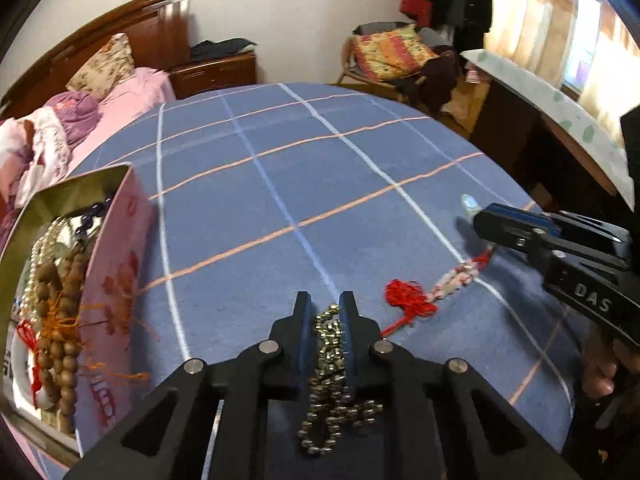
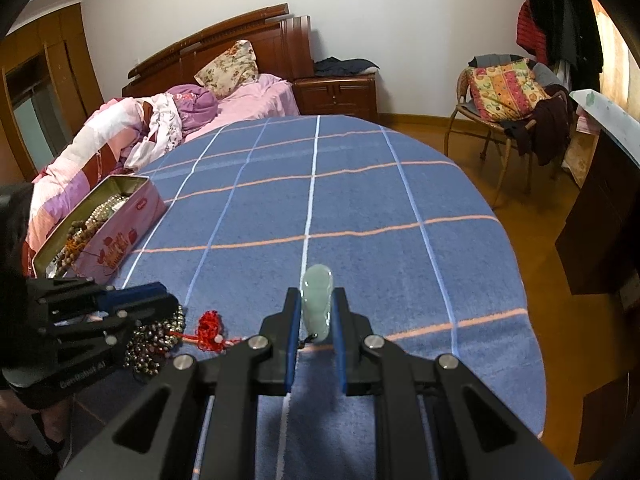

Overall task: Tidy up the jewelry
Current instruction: 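Grasp and lift the gold bead chain with the left tool while the right tool holds the pendant, then carry the gold chain and jade pendant over the tin with both tools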

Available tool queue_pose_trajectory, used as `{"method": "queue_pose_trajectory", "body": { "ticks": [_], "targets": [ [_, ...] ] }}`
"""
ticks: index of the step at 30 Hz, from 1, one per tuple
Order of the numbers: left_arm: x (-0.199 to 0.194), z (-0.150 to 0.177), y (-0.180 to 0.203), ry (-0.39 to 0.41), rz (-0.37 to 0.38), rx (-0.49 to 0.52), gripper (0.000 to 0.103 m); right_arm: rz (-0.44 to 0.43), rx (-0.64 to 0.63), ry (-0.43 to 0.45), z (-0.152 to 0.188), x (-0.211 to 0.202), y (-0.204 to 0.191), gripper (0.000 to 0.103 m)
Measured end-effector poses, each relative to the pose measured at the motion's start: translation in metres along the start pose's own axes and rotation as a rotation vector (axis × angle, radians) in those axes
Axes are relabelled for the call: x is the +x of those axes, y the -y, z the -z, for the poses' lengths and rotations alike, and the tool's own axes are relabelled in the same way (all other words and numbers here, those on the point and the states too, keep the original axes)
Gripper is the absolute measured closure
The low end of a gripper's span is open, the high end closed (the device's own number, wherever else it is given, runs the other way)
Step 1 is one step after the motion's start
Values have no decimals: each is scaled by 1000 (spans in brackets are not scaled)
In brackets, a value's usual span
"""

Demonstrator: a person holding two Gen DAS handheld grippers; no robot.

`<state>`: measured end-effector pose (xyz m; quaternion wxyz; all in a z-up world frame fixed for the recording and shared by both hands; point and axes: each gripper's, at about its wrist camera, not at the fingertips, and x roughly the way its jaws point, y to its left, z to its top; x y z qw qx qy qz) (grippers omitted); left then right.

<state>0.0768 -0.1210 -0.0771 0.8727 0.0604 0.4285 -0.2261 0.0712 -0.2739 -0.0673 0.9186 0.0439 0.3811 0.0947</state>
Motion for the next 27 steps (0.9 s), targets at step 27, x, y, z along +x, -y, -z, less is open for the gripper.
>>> {"method": "queue_pose_trajectory", "body": {
  "ticks": [27],
  "targets": [
    [-102, -23, -42, 306, -89, -72, 99, -2, 6, 50, -7, -15, -3, 85]
  ]
}}
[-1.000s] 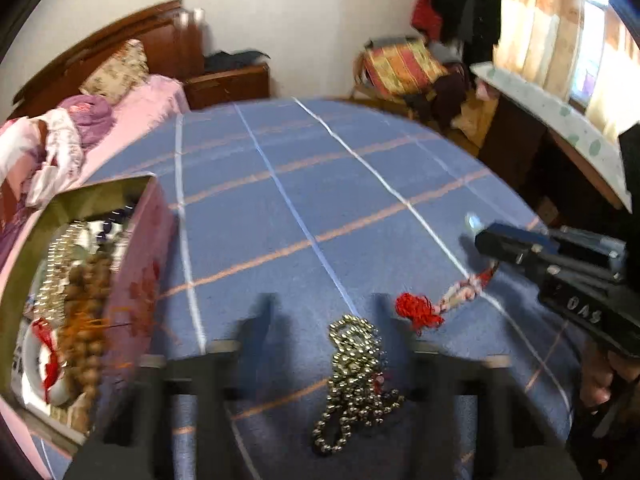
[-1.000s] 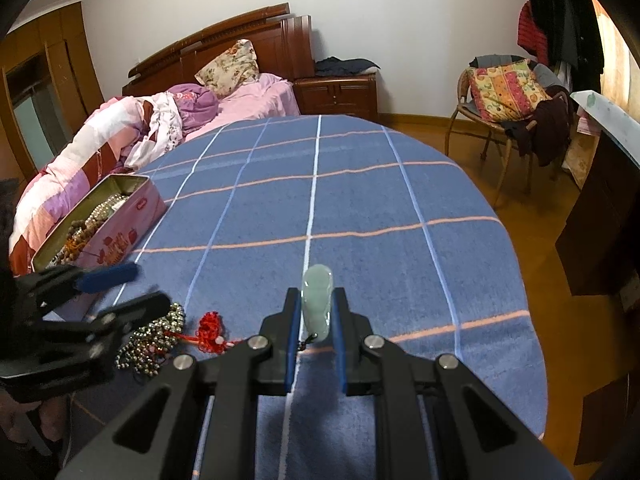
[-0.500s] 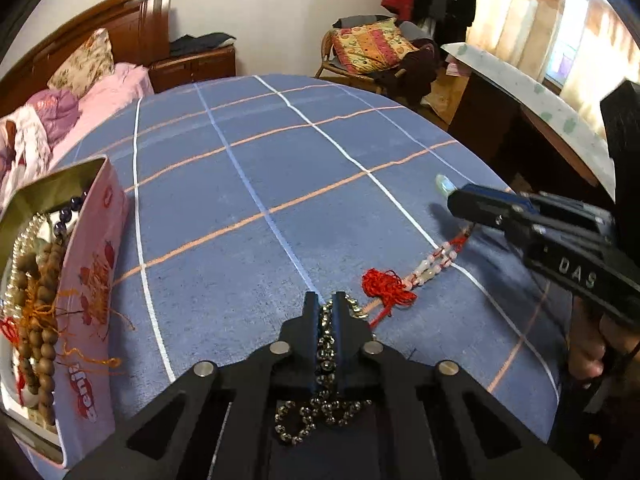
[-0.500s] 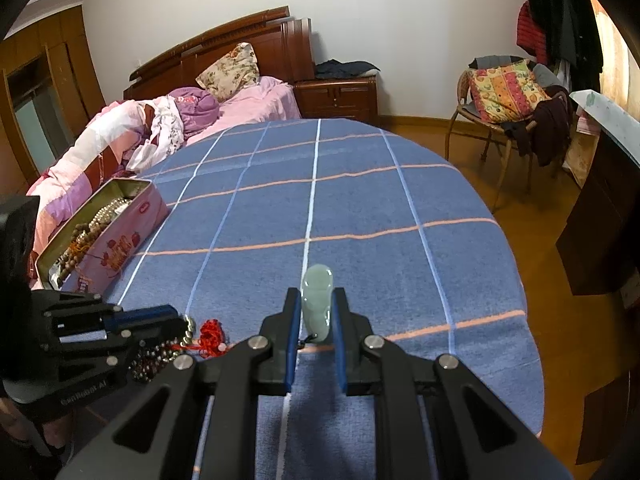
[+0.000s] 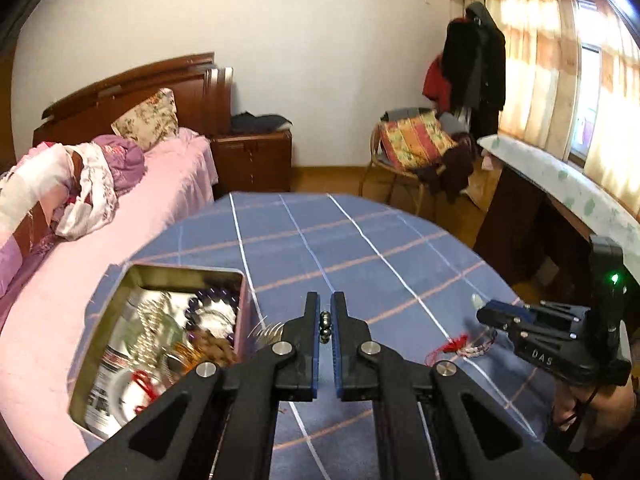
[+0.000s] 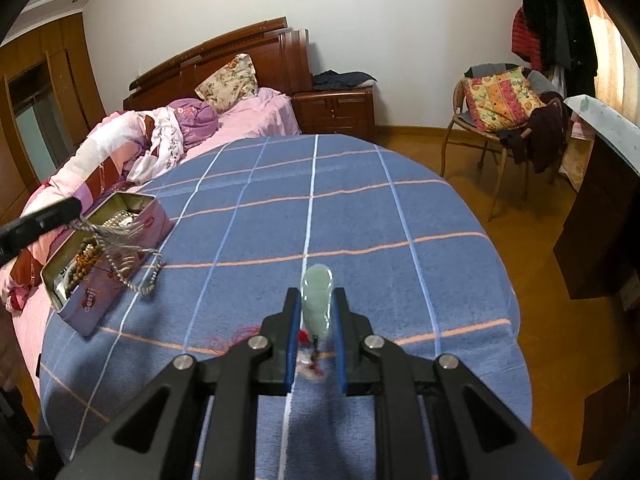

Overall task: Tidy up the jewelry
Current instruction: 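Carry the gold chain and jade pendant over the tin with both tools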

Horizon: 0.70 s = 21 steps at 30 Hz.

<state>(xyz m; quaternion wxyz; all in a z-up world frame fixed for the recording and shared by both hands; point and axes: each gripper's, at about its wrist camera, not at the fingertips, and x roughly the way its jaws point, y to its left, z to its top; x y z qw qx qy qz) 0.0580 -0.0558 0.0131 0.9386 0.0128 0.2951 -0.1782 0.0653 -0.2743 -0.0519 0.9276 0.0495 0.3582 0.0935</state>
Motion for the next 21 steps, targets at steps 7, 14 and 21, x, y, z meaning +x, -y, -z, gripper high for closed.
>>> {"method": "queue_pose_trajectory", "body": {
  "ticks": [7, 14, 21],
  "targets": [
    [-18, -10, -3, 47, -1, 8, 99, -22, -40, 47, -18, -18, -12, 85],
    [-26, -17, -12, 67, -31, 3, 99, -56, -86, 107, -41, -34, -31, 85],
    [-33, -23, -33, 76, -96, -7, 99, -99, -150, 160, -63, -40, -60, 85]
  ]
}}
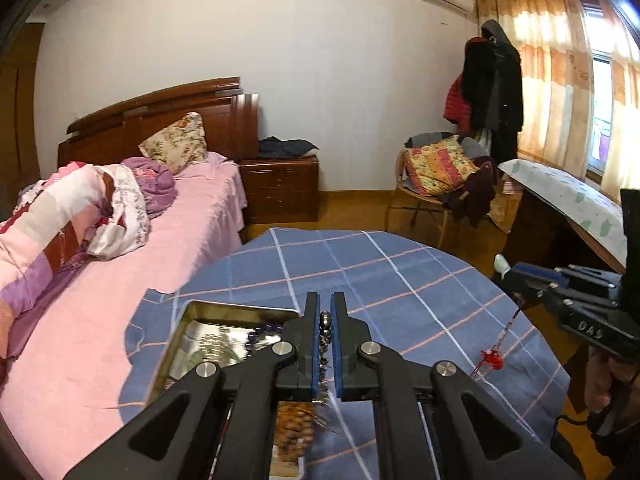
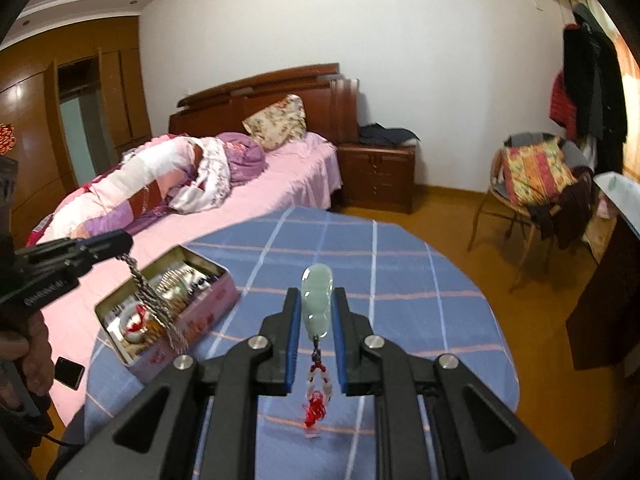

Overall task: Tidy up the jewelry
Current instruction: 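Carry the gold chain and jade pendant over the tin with both tools, then lower the chain and pendant into the tin and open both tools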

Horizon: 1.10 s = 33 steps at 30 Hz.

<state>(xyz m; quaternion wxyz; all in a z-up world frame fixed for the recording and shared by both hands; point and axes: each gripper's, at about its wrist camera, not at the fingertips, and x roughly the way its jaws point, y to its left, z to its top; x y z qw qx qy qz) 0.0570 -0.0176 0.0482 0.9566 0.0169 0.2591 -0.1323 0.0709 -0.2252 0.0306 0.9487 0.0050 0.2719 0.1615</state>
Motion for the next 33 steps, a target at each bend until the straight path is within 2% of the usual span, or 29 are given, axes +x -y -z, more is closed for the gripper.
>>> {"method": "queue_pose_trajectory", "body": {
  "ticks": [14, 24, 26, 28, 33],
  "targets": [
    [-12, -6, -50, 22, -123, -46, 99, -129, -110, 57, -37, 23, -64, 85],
    [-10, -2, -87, 26, -200, -101, 99, -242, -152, 55, -50, 62, -119, 85],
    [-8, -2, -88, 27, -214, -84, 99, -255, -158, 49, -50, 70, -126, 85],
    [0, 2, -88, 2, -206, -76, 99, -258, -165, 36, -48, 80, -132, 86],
    [21, 23, -86, -61, -147, -96, 99, -259, -188, -63, -25, 117, -140, 85]
  ]
}}
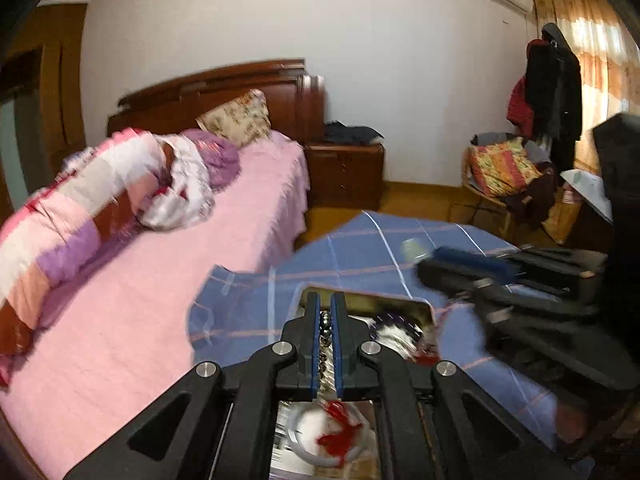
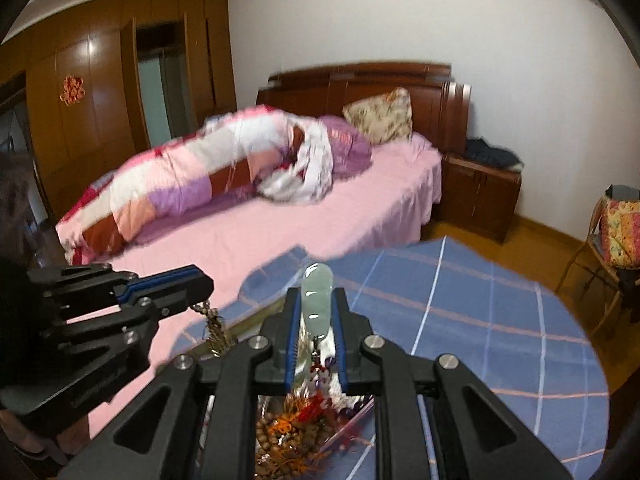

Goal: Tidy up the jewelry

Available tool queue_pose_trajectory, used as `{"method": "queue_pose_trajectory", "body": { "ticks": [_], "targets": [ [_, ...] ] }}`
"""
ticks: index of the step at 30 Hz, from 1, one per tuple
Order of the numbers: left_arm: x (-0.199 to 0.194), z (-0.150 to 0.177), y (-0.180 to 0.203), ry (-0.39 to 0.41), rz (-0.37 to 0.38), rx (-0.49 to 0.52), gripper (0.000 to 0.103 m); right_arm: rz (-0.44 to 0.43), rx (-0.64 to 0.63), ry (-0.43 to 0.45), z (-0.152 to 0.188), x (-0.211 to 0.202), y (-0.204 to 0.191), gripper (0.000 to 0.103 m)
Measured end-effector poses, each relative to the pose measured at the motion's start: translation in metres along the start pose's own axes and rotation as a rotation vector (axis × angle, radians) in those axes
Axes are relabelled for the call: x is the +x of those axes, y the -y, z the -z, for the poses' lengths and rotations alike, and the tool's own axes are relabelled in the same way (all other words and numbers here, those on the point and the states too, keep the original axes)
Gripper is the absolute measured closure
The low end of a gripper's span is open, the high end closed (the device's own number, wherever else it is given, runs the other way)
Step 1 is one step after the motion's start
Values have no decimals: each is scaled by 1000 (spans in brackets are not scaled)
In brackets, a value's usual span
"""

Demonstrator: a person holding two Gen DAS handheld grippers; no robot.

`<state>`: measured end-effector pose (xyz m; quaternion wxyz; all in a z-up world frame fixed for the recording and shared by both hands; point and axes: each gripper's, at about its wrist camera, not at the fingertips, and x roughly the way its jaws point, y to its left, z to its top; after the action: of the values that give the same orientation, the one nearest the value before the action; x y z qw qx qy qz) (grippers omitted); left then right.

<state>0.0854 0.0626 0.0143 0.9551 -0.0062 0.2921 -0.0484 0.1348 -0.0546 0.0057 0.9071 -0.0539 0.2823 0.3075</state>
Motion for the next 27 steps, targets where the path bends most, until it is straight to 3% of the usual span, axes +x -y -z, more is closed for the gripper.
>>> {"method": "queue_pose_trajectory", "body": {
  "ticks": [7, 8, 12, 13, 14, 15, 16, 17, 19, 27],
  "targets": [
    [11, 16, 17, -46, 55, 18, 99, -29, 7, -97, 24, 20, 10, 81],
    [10, 17, 20, -44, 55, 27, 98, -27, 10, -104, 24, 21, 11, 66],
    [12, 20, 21, -67, 13, 22, 95, -18, 60, -95, 28, 9, 26, 37],
    [13, 21, 20, -69, 6, 19, 86, -11, 67, -91, 28, 6, 29, 34],
    [12, 22, 20, -69, -11, 15, 68, -5, 70, -88, 29, 2, 31, 33],
    [10, 23, 18, -61, -30, 9, 57, 4, 72, -89, 30, -2, 33, 33],
    [6, 24, 17, -44, -53, 1, 34, 14, 74, -93, 30, -4, 35, 33],
    [1, 25, 15, -20, -69, -9, 23, 24, 79, -94, 31, -9, 37, 30],
    [-8, 26, 15, 18, -53, -15, 23, 35, 88, -89, 31, -15, 40, 25],
    [-21, 26, 12, 27, -92, -41, 23, 25, 88, -62, 33, -35, 33, 21]
  ]
}}
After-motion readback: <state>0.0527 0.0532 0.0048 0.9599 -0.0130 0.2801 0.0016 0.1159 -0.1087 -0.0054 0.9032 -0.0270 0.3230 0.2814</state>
